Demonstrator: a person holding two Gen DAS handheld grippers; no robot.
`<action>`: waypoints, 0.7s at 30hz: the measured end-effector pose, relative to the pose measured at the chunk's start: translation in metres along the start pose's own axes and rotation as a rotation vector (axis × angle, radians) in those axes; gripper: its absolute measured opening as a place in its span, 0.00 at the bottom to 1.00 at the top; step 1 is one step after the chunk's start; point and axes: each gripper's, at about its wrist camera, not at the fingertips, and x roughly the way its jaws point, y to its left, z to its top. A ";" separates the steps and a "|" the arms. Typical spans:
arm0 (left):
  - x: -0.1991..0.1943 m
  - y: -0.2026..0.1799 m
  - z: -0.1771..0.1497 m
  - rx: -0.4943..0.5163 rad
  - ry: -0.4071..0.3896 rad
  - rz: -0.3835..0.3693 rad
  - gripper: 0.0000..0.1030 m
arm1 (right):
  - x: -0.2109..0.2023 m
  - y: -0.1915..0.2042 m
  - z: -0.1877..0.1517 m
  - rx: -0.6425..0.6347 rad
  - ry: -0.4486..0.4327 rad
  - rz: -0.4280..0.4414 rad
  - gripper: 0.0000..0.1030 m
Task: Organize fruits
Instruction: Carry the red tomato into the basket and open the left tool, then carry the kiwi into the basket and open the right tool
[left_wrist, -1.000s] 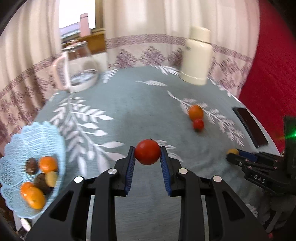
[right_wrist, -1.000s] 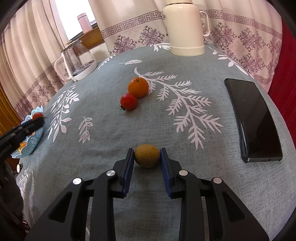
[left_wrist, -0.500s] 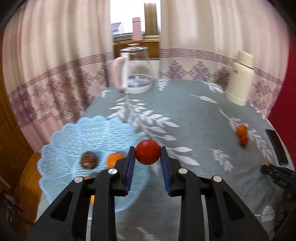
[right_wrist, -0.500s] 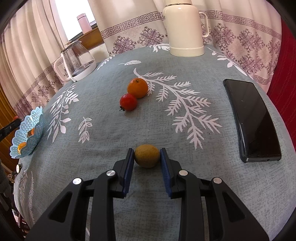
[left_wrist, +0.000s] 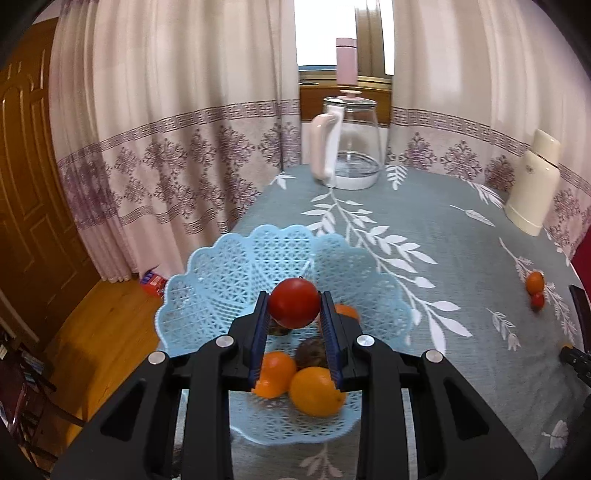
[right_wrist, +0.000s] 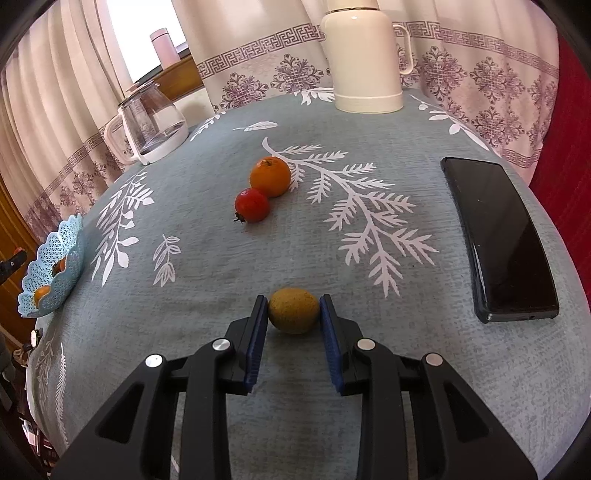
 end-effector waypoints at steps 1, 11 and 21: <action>0.000 0.003 0.000 -0.004 0.001 0.009 0.29 | 0.000 0.000 0.000 0.000 0.000 -0.001 0.28; -0.012 0.034 0.006 -0.055 -0.049 0.068 0.58 | -0.001 0.001 0.000 0.001 -0.006 -0.001 0.28; -0.039 0.069 0.010 -0.073 -0.116 0.133 0.71 | -0.008 0.021 0.006 0.031 -0.009 0.099 0.28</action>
